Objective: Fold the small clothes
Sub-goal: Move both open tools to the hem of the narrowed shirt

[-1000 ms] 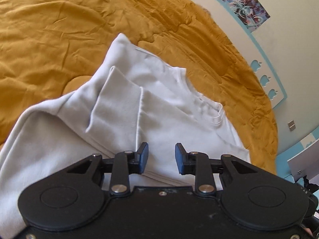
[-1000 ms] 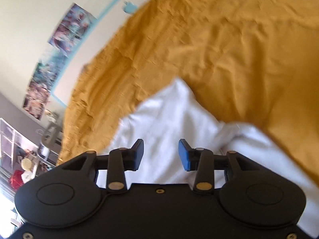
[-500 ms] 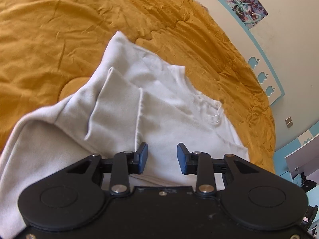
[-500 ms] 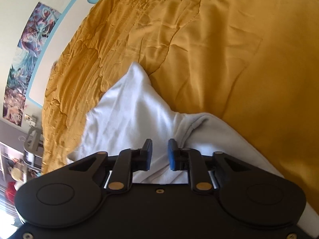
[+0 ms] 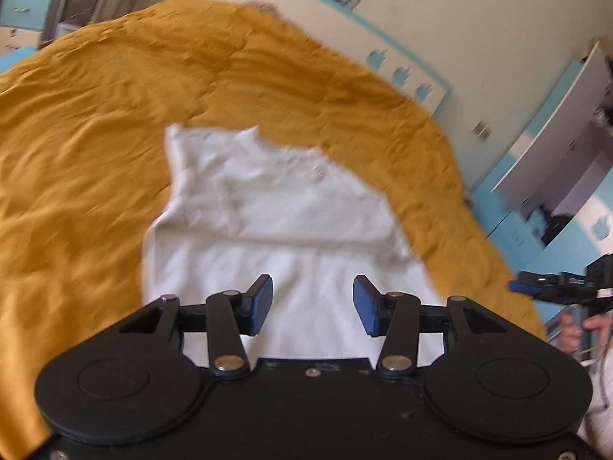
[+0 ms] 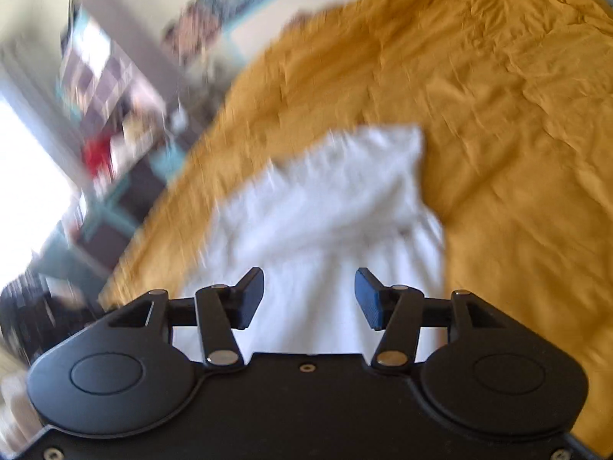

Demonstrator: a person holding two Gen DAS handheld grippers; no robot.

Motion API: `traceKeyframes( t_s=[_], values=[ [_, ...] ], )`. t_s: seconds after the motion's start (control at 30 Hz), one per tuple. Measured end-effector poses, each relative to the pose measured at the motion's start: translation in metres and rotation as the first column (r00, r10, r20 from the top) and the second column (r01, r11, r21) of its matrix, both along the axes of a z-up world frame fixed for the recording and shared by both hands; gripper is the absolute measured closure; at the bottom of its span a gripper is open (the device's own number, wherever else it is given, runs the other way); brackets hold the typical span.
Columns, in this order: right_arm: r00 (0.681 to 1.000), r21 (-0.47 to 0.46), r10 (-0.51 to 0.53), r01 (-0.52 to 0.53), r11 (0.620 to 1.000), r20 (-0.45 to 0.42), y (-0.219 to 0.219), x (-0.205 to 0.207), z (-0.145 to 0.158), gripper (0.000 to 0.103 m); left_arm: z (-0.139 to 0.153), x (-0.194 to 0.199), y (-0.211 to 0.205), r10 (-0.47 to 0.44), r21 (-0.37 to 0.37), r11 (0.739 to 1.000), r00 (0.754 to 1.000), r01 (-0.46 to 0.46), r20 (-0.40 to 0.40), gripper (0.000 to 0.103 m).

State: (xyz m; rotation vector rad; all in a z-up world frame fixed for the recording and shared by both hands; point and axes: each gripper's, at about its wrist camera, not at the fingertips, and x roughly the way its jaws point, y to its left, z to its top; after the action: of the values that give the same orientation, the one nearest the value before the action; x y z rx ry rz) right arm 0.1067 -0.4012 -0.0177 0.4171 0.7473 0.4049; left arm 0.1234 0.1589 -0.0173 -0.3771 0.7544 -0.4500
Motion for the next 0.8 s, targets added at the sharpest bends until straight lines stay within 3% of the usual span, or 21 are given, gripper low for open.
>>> traceKeyframes(
  t_s=[0.1,0.2,0.3,0.4,0.63,0.8],
  values=[
    [0.992,-0.039,-0.005,0.000,0.999,-0.122,-0.017,-0.023,-0.022,0.049,-0.023,-0.032,0.036,0.085,-0.002,0.996,0.991,-0.085,-0.107,0.055],
    [0.970,0.050,-0.048,0.061,0.997,-0.240,-0.041,-0.042,-0.049,0.049,-0.044,-0.052,0.066,0.132,-0.044,0.989,0.969,-0.144,-0.209,0.055],
    [0.944,0.128,-0.046,0.092,0.988,-0.326,-0.051,-0.054,-0.064,0.049,-0.061,-0.054,0.073,0.083,-0.079,0.990,0.935,-0.117,-0.344,0.055],
    [0.933,0.141,-0.017,0.072,0.987,-0.359,-0.049,-0.056,-0.067,0.049,-0.077,-0.049,0.068,0.021,-0.114,0.990,0.896,-0.080,-0.443,0.055],
    [0.900,0.103,0.032,0.014,0.995,-0.435,-0.038,-0.057,-0.077,0.049,-0.092,-0.035,0.062,-0.047,-0.141,0.989,0.825,-0.041,-0.564,0.058],
    [0.877,0.125,0.047,0.015,0.992,-0.478,-0.039,-0.051,-0.086,0.048,-0.097,-0.029,0.059,-0.073,-0.169,0.985,0.797,-0.037,-0.599,0.058]
  ],
)
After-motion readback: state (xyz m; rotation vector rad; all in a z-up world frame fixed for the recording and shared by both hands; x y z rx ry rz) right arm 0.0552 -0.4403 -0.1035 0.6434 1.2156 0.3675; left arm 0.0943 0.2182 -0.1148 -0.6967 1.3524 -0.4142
